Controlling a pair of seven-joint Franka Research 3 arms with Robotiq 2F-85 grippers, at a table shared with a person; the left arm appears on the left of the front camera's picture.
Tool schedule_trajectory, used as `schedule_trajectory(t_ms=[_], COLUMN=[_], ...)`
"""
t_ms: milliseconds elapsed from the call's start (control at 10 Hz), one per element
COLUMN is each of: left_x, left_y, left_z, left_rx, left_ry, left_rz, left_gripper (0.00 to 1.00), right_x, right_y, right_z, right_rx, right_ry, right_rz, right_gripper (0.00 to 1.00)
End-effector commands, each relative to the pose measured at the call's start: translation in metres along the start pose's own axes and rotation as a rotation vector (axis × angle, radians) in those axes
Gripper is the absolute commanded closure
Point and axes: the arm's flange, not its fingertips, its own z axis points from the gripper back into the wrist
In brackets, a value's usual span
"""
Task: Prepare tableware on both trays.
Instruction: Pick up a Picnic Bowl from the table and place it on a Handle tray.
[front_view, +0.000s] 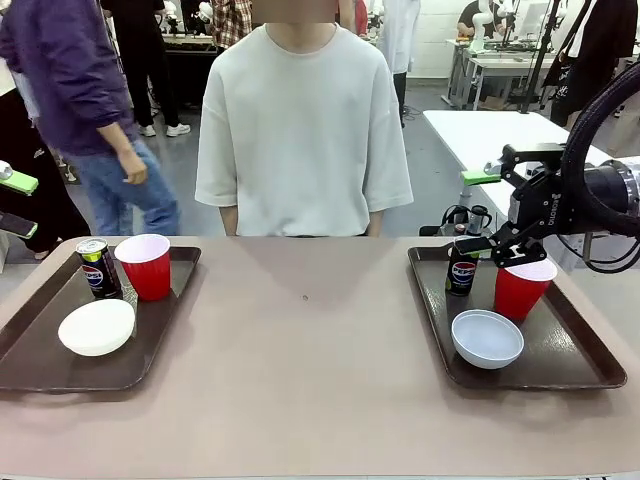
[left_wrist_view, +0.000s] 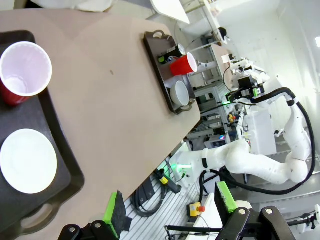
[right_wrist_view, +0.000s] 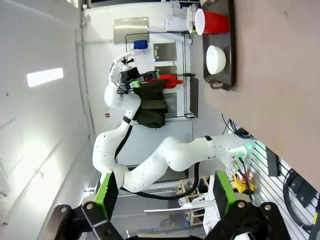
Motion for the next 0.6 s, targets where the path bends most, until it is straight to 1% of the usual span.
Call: schedule_trajectory(t_ms=[0,500], left_x=[-0.0003,-0.0003], left_y=[0.0006,0.0006], left_z=[0.0005,0.0005], left_rx=[-0.021,-0.021], left_ry=[-0.009,-0.009], left_rz=[-0.02,-0.02], left_gripper=[0.05,0.05], right_x=[-0.0032,-0.0032], right_y=[-0.0038,-0.0038], right_z=[-0.0012,-0.0012], right_rx=[-0.007,-0.007], right_ry=[0.022,0.022], right_rz=[-0.006,-0.006], right_gripper=[0.0,0.0])
